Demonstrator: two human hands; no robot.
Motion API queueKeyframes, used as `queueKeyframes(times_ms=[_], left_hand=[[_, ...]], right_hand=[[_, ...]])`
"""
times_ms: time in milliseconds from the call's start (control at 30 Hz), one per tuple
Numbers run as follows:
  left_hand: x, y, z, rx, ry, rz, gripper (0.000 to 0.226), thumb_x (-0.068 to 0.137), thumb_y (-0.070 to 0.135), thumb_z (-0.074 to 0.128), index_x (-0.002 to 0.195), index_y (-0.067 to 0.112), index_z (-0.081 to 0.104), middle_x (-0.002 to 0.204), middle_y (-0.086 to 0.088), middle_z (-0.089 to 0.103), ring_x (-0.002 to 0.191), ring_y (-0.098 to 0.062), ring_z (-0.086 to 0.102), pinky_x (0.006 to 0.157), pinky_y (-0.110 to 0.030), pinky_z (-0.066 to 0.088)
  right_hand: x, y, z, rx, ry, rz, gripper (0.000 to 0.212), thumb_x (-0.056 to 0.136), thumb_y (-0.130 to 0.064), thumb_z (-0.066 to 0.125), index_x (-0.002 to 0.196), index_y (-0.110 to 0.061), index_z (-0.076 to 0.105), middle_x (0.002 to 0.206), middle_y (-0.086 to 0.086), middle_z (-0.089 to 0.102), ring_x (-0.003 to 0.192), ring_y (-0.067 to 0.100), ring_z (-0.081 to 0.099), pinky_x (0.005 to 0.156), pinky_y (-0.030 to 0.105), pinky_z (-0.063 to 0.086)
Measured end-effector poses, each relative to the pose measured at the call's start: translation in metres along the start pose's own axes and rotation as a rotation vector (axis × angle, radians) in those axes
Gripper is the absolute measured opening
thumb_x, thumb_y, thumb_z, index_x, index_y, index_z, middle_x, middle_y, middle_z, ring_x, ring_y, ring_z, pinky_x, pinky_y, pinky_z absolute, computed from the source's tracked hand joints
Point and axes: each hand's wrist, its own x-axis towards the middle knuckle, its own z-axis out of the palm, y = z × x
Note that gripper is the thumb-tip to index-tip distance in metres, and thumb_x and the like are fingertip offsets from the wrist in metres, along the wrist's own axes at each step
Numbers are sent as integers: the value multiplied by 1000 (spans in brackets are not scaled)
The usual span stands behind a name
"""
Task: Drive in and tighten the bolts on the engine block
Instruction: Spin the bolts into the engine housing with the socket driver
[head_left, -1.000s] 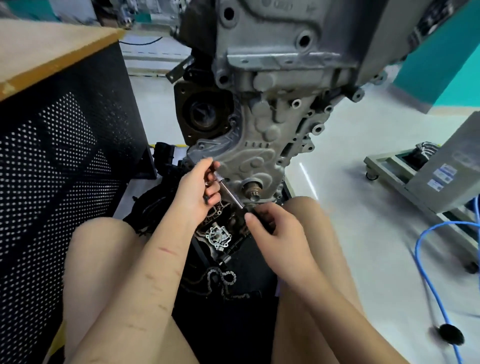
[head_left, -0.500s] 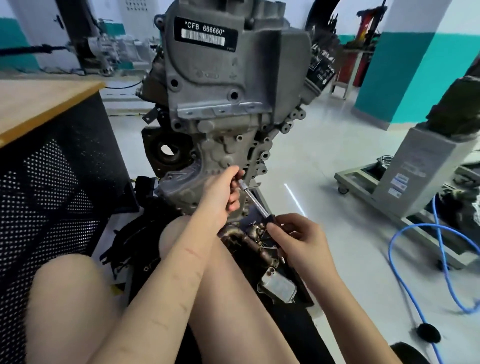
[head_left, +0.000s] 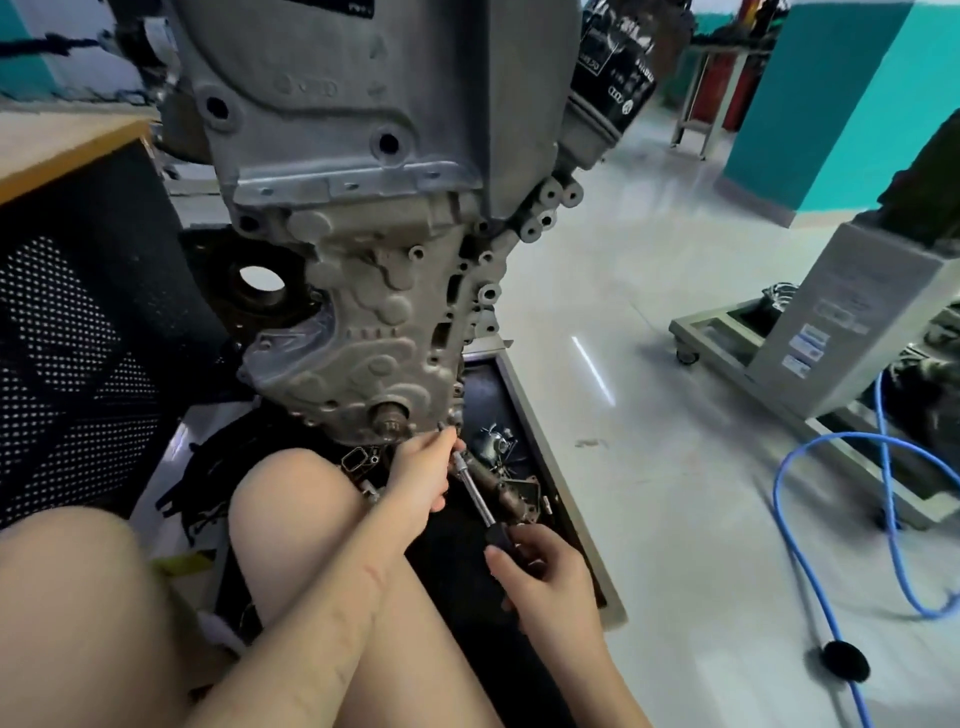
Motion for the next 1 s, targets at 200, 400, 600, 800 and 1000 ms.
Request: queueKeyframes(times_ms=[200, 400, 600, 800, 1000], left_hand=[[26, -7, 23, 244, 2, 29, 30, 97, 28, 42, 74, 14, 53, 58, -2, 33, 40, -11, 23, 36, -12, 15], [49, -10, 29, 315, 25, 15, 32, 97, 31, 41, 71, 15, 49, 55, -1, 33, 42, -14, 27, 38, -16, 19], [70, -2, 34, 384, 91, 132, 35, 98, 30, 39, 69, 13, 48, 60, -11, 43, 53, -25, 41, 50, -29, 32], [85, -9, 35, 523, 140, 162, 32, 98, 31, 37, 91, 7, 56, 101, -22, 62, 98, -37, 57, 80, -37, 43], [90, -15, 45, 355, 213, 158, 36, 98, 30, 39, 90, 1, 59, 78, -18, 59, 75, -32, 50, 68, -35, 38]], right_hand=[[20, 20, 3, 62, 54, 57, 18, 77, -20, 70, 74, -35, 59, 63, -8, 62, 60, 10, 59, 59, 28, 48], [42, 26, 17, 47, 44, 69, 21, 77, -16, 70, 75, -32, 56, 71, -7, 63, 65, 14, 60, 63, 28, 49], [63, 23, 35, -5, 21, 36, 16, 82, -21, 65, 83, -31, 52, 79, -9, 62, 76, 13, 62, 69, 23, 48], [72, 30, 43, -27, 13, 38, 8, 85, -21, 62, 91, -23, 56, 83, -8, 63, 77, 7, 57, 69, 16, 43], [80, 31, 42, -92, 39, -2, 10, 86, -21, 60, 95, -20, 56, 92, -6, 64, 87, 11, 58, 74, 18, 42]])
